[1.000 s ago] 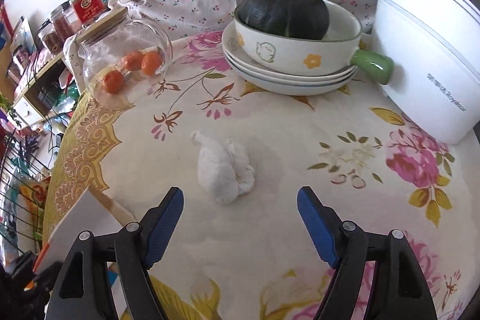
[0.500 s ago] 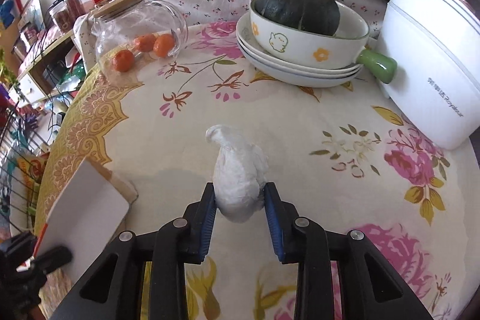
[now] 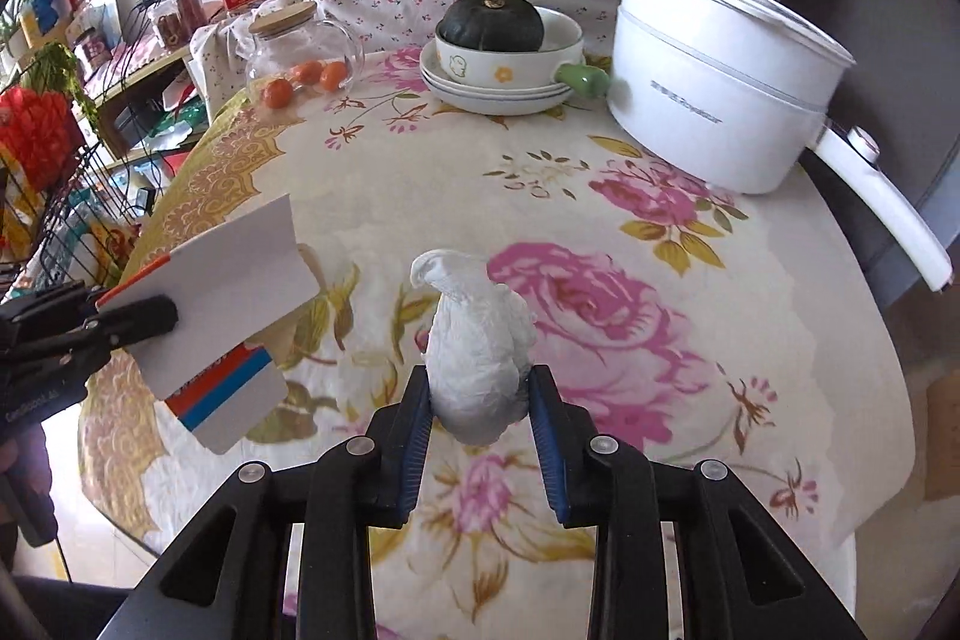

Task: Collect trash
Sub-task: 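Carry the snack bag and tissue over the white bin with both grippers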

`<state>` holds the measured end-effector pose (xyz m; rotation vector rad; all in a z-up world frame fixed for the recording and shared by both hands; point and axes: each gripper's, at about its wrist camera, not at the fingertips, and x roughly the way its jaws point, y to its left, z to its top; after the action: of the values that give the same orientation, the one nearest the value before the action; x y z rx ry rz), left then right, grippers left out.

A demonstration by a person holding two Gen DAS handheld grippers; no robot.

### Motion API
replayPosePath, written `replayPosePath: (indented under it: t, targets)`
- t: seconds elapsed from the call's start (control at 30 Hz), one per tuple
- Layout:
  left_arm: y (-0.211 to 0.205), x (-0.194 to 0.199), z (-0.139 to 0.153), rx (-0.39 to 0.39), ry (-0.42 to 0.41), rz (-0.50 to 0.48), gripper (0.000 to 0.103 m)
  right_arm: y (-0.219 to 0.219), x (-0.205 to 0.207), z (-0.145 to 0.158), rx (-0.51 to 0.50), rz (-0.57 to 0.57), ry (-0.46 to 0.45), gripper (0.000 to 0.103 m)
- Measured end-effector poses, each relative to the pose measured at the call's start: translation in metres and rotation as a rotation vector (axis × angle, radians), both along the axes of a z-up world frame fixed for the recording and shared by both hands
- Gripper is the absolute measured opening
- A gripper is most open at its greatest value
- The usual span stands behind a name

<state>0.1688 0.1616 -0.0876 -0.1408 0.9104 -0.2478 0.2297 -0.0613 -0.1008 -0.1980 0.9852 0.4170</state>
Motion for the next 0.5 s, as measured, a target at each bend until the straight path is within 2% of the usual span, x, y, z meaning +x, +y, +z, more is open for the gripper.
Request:
replayPosePath:
  t: [0.27,0.5]
  targets:
    - [-0.045,-0.013,0.019,-0.003,-0.013,-0.037,0.029,-0.073,-0.043,0.009,0.016,-0.088,0.011,0.033]
    - [-0.089,-0.022,0.027,-0.019,-0.018,-0.098,0.029,-0.134,-0.059,0.013,0.068,-0.23,0.047,0.033]
